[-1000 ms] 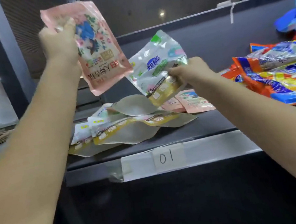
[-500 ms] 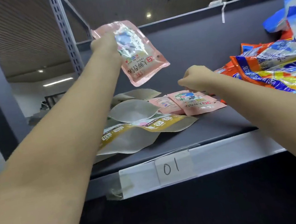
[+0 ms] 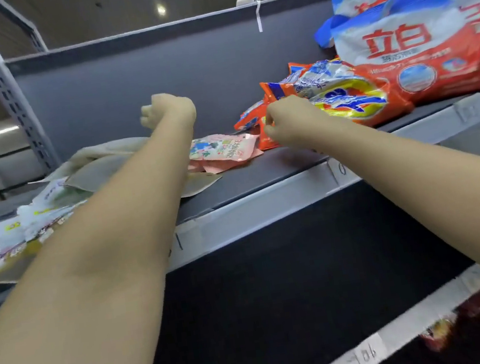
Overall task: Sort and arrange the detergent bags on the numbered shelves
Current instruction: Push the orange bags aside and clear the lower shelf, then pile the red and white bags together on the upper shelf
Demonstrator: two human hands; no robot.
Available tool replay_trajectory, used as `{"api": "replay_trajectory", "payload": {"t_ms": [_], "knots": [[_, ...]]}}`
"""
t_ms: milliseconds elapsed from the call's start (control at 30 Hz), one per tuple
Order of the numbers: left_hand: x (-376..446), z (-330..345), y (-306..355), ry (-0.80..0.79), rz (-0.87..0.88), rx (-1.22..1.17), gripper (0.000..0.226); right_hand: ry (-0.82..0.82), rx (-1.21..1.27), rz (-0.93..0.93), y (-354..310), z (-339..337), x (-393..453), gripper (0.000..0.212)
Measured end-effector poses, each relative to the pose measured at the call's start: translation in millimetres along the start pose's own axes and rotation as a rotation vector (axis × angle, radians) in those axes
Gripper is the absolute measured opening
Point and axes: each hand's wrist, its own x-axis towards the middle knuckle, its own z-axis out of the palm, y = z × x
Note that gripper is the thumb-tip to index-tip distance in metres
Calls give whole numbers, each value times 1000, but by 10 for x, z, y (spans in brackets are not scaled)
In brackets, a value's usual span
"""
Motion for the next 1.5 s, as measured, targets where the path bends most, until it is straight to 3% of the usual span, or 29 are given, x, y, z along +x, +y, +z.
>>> {"api": "replay_trajectory", "payload": {"t_ms": [67,333,600,900,1100,1200,1300,1400,1500], "knots": [[-248,-53,69,15,123,9,40,33,17,-6,74,-125,-172,29],[-1991,-3,-243,-201,618,27,33,109,128,-4,540,-508,-1423,29],[-3864,680,-909,-540,721,-9,34,-122,222,205,1431,50,-3296,27],[-4755,2367,-1588,-1028,402,201,35,-503,241,583,2691,1273,-4298,27],[-4691,3726,-1871,-1121,96,264,39,-637,313,699,3539,2313,-4280,28],[-4669,4454,-2016,-1176,-181,273,42,-705,369,726,3906,2884,-4262,30],[-4713,5096,-2169,-1098,-360,178,43,-714,440,751,4217,3439,-4217,31],[-4761,5668,-2366,-960,-376,83,44,-602,553,838,4502,3924,-4069,28],[-4790,6203,-2519,-798,-522,-3,50,-586,598,797,4752,4482,-3837,34]]}}
